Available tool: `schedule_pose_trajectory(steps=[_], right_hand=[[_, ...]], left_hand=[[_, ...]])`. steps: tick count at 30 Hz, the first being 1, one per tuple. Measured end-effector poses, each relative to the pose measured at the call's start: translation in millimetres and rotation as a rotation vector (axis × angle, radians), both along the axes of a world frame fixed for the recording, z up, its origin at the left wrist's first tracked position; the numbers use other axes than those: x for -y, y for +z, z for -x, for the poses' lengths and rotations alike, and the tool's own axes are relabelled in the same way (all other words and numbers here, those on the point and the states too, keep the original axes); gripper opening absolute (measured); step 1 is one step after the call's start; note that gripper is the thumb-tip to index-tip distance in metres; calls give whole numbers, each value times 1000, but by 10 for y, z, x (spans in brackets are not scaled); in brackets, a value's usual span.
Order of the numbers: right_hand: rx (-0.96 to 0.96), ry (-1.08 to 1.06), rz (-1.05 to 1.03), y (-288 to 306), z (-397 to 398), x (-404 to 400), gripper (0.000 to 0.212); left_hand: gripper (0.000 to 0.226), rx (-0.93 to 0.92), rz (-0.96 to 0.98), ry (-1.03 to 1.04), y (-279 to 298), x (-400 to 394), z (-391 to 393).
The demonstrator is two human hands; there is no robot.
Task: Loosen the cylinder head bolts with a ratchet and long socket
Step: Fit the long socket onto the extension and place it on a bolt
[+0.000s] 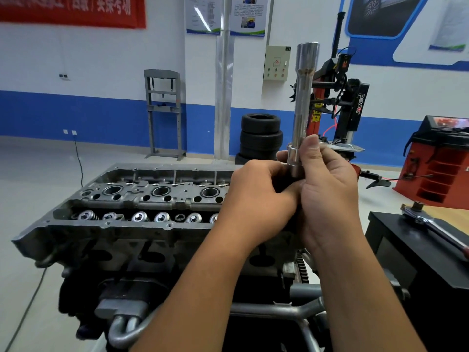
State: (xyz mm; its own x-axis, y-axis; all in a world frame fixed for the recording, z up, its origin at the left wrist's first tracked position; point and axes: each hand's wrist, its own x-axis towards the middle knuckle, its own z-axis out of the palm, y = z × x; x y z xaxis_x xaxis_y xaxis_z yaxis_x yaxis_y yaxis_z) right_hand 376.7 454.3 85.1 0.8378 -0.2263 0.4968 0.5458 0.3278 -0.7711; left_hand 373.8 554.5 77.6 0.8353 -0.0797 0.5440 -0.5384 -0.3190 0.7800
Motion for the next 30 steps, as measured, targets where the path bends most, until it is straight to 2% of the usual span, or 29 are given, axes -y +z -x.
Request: schedule_pose_trajectory(steps=[5,8,10,16,19,21,24,30], right_hand=[[9,19,-32,2,-5,-5,31],[26,19,-53,-12,-13,18,38],[23,21,-45,-8,-9,11,33],[-10,12,-50,-13,-30,0,39],[9,45,-79,-5,-14,-8,30],[16,30,-67,-5,-10,9,40],[18,23,-33,-10,-12,2,36],[8,52,-72,0,-28,-7,31]], left_hand=[[11,-37,0,-55,24,-4,22],[9,-8,-10,1,8,8,22],[8,3,-9,18,7,8,21],[11,-37,9,-48,25,-5,20],[6,-3,2,-3,5,3,14],[6,9,6,36,-8,4,6],[2,3,9,21,7,-1,6],[11,-12,5,-20,17,-4,10]])
